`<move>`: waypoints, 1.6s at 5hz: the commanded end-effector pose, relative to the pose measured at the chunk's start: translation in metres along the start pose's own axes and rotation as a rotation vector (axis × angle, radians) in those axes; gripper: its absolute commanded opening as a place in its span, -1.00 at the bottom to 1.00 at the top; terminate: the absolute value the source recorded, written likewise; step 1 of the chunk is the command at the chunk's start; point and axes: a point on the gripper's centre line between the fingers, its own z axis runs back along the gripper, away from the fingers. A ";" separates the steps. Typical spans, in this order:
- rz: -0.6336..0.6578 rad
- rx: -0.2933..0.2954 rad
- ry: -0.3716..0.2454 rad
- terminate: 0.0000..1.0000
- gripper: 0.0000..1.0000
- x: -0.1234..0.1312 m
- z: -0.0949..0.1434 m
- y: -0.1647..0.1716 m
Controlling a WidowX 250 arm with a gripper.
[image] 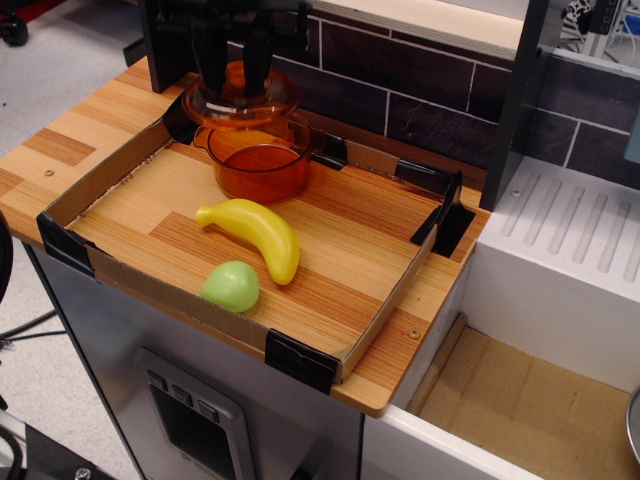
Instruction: Take lid off pot
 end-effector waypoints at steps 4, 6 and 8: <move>-0.072 -0.020 -0.049 -1.00 -1.00 -0.044 -0.010 -0.072; -0.045 -0.001 -0.008 -1.00 -1.00 -0.043 -0.033 -0.088; -0.042 0.030 -0.034 -1.00 -1.00 -0.047 -0.056 -0.097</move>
